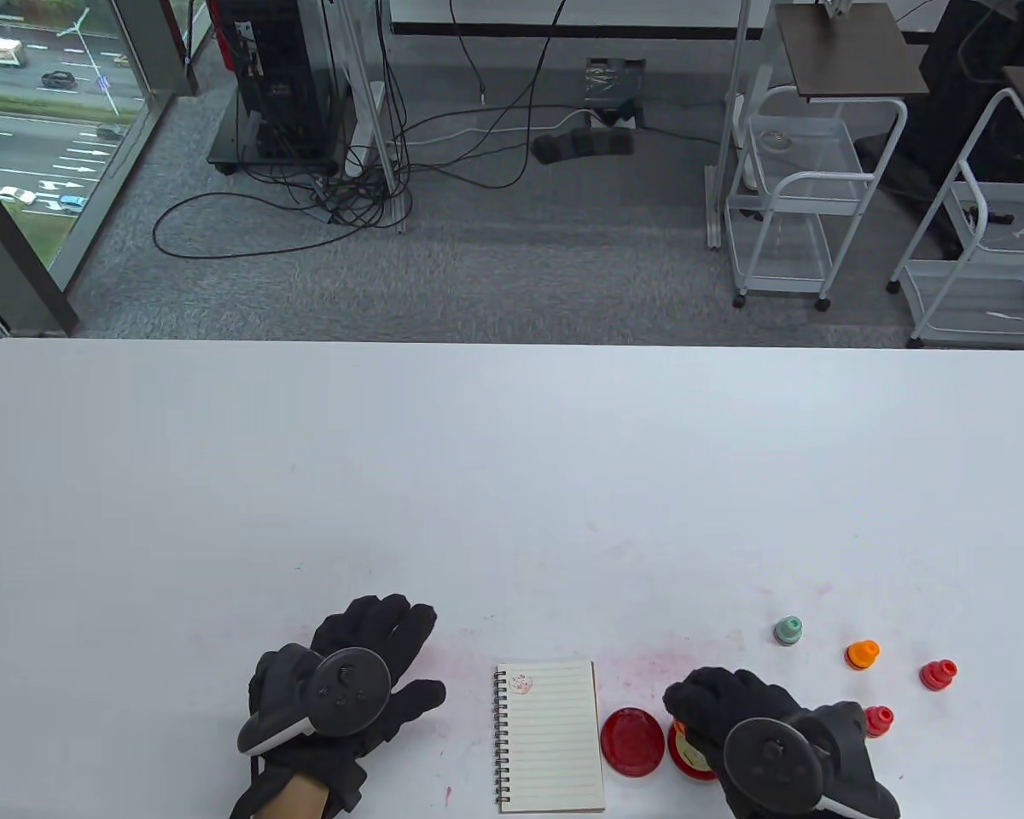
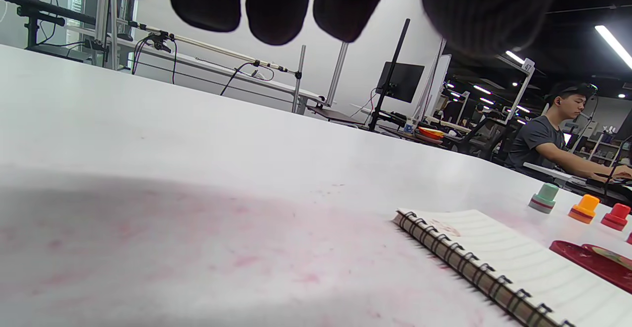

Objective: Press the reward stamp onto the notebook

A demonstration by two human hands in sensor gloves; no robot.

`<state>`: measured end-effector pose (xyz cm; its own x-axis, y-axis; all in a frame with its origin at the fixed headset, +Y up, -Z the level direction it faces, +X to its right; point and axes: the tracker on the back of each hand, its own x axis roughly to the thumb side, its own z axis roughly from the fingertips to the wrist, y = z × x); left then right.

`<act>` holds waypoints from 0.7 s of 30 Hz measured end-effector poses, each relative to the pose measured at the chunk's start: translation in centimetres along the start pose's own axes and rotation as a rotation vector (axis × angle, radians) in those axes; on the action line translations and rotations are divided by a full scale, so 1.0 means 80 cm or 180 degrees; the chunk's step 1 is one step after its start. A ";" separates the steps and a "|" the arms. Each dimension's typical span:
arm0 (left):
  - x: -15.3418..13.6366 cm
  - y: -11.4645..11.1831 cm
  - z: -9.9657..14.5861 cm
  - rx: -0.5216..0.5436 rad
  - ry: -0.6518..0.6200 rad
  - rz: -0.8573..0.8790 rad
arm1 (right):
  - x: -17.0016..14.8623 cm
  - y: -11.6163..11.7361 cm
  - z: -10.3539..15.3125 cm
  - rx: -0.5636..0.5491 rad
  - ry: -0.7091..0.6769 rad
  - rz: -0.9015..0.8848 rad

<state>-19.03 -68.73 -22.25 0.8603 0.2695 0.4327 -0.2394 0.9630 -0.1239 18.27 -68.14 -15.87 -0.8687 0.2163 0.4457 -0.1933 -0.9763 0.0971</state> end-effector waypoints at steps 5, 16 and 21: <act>0.001 -0.002 0.000 -0.0047 0.0005 0.0008 | 0.026 0.024 -0.001 0.0598 -0.0099 0.0405; 0.003 -0.004 -0.001 -0.0093 -0.0010 0.0020 | 0.008 0.037 0.001 0.1551 0.0544 0.0344; 0.002 -0.004 -0.001 -0.0095 -0.0003 0.0039 | 0.014 0.046 -0.002 0.1738 0.0476 0.0445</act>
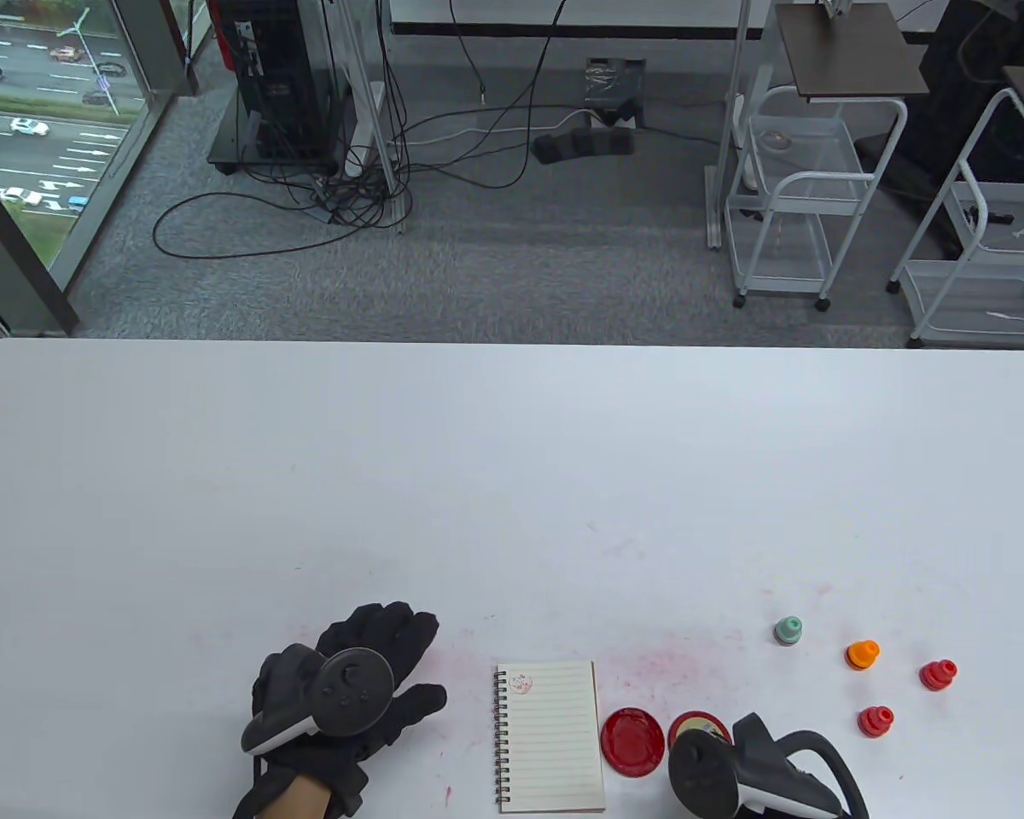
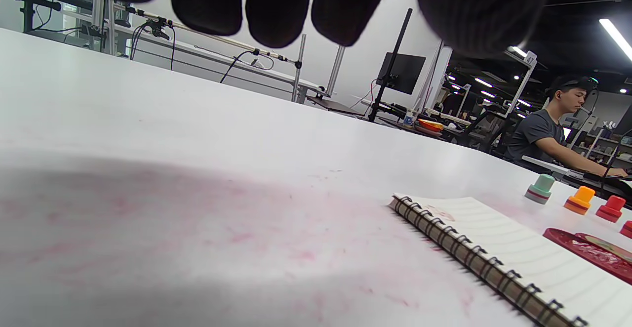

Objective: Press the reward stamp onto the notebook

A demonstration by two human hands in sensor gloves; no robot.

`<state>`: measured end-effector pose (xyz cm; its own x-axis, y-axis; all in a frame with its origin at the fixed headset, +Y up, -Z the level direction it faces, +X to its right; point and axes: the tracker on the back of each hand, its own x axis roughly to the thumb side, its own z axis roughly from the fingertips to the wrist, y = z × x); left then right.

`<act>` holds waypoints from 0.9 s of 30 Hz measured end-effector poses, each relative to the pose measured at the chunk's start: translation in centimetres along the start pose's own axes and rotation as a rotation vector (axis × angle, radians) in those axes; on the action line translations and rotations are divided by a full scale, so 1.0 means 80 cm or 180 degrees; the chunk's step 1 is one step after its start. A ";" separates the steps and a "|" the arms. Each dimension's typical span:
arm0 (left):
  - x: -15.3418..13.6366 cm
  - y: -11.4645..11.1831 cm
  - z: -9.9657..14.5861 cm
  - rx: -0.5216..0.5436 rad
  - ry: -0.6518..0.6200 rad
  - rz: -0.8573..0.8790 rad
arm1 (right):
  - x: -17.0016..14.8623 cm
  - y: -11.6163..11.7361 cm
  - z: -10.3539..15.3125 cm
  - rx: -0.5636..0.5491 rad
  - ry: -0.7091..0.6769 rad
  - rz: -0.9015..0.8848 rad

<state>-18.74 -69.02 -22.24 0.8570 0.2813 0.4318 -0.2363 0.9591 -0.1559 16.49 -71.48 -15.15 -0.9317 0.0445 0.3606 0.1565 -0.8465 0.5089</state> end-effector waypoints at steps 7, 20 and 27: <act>0.000 -0.001 -0.001 -0.0027 0.0001 -0.0005 | -0.004 -0.002 0.003 0.0023 0.0209 0.0095; 0.000 -0.002 -0.001 -0.0037 0.0003 0.0005 | -0.018 -0.003 0.006 -0.0014 0.0441 0.0033; -0.002 0.000 0.000 -0.0007 0.0015 0.0046 | -0.045 -0.032 0.041 -0.0633 0.0556 -0.0333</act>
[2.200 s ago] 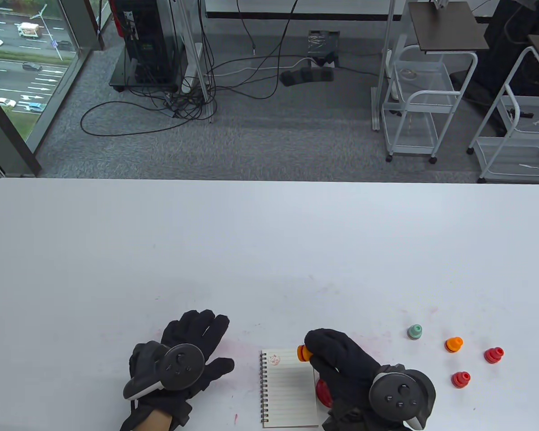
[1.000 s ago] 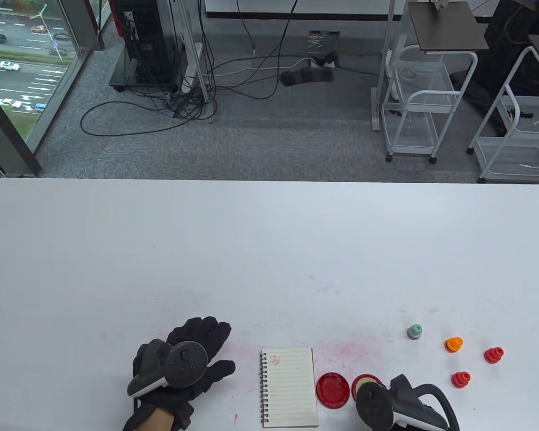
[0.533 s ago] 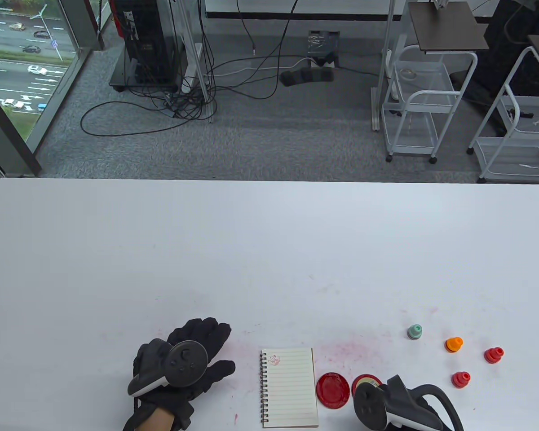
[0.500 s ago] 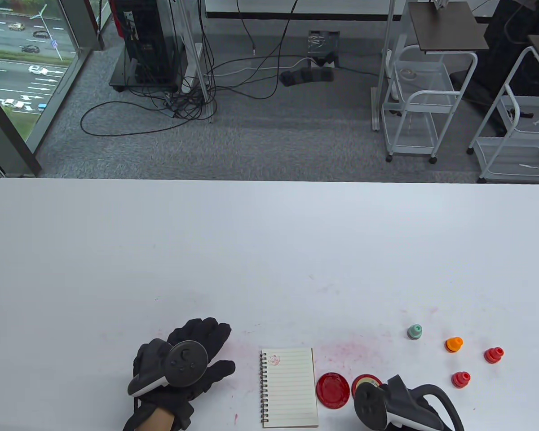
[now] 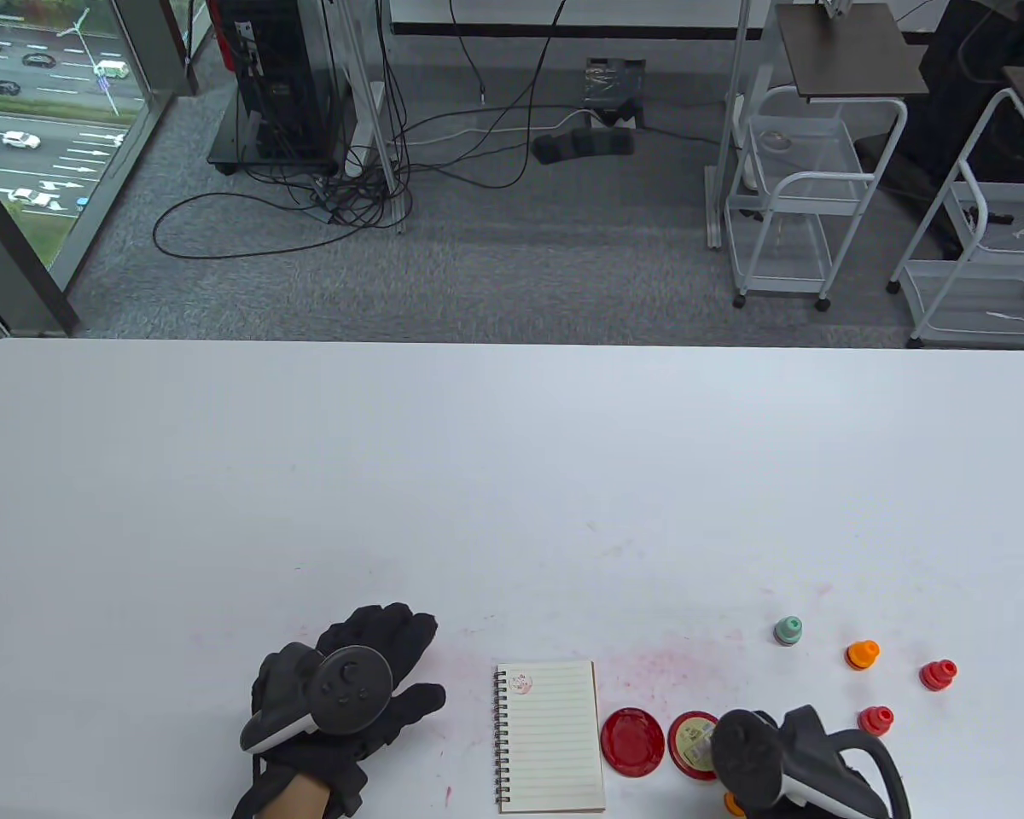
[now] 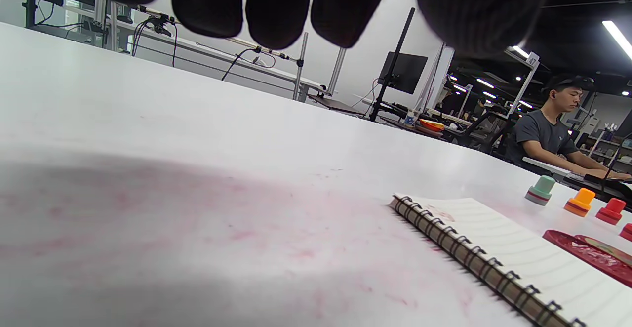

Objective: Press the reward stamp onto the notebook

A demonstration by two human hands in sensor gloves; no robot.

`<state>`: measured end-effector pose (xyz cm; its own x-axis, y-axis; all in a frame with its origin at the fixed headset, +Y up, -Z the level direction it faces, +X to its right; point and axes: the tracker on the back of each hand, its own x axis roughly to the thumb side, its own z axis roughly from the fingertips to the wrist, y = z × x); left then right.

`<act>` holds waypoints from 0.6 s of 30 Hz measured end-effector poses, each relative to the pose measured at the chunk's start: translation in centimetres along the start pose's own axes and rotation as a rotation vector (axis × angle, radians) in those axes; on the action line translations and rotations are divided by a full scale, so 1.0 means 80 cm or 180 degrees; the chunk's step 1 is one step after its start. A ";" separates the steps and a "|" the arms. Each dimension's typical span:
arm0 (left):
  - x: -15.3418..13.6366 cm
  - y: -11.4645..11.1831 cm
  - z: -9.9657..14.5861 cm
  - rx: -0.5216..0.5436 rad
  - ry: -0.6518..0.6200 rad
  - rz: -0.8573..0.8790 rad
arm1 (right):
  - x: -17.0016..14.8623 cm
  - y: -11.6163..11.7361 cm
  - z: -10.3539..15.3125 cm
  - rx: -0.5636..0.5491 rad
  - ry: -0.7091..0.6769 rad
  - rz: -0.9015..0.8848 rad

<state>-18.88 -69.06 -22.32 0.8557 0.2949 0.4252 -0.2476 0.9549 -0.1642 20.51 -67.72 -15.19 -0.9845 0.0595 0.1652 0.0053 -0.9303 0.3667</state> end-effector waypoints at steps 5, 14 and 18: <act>0.001 0.003 0.001 0.0073 -0.0083 0.0061 | -0.034 -0.027 0.014 -0.0562 0.0211 -0.0173; 0.001 0.005 0.003 0.0126 -0.0082 0.0054 | -0.088 -0.085 0.008 -0.0867 0.0580 -0.0164; 0.001 0.005 0.003 0.0114 -0.0071 0.0043 | -0.113 -0.063 -0.006 -0.0820 0.0859 -0.0242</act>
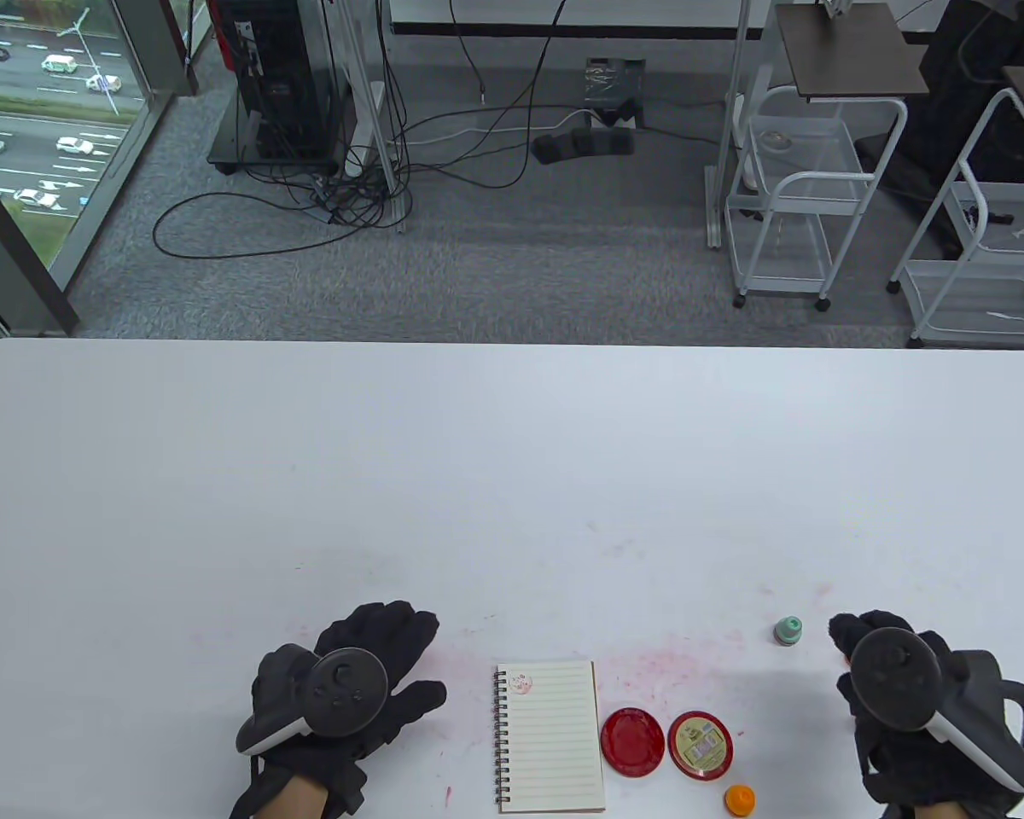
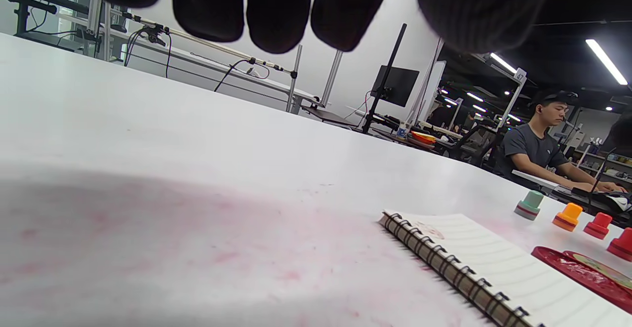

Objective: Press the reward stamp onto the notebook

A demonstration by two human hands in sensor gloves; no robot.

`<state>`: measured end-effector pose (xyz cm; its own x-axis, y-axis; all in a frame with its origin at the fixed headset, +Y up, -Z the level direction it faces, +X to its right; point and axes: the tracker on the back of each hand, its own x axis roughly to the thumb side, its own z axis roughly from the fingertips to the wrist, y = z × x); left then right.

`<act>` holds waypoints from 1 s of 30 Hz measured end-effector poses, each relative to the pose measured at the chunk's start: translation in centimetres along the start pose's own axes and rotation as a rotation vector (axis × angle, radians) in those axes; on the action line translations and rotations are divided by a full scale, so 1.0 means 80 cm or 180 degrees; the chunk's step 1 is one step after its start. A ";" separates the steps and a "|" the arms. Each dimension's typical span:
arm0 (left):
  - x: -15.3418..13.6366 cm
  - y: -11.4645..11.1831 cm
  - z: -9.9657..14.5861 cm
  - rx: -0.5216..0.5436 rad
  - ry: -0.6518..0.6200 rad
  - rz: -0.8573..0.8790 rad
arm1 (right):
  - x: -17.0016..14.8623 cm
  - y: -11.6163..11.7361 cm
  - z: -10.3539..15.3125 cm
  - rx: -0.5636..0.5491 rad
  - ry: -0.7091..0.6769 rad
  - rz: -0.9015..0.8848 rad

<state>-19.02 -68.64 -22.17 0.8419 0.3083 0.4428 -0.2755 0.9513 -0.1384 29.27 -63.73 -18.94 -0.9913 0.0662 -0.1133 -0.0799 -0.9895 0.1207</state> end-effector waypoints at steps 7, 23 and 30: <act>0.001 -0.006 -0.004 -0.0106 0.0004 -0.0016 | -0.044 0.072 -0.024 0.0804 0.0509 0.0124; -0.001 -0.006 -0.004 -0.0047 0.0004 0.0039 | -0.035 0.068 -0.021 0.0257 0.0348 0.0091; 0.003 -0.006 -0.001 0.0045 -0.0054 0.0132 | 0.031 0.040 -0.014 -0.0162 -0.0313 -0.0259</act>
<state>-18.66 -69.02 -22.11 0.8217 0.3472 0.4520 -0.3167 0.9375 -0.1445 26.64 -66.84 -19.96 -0.9874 0.1563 -0.0230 -0.1575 -0.9854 0.0645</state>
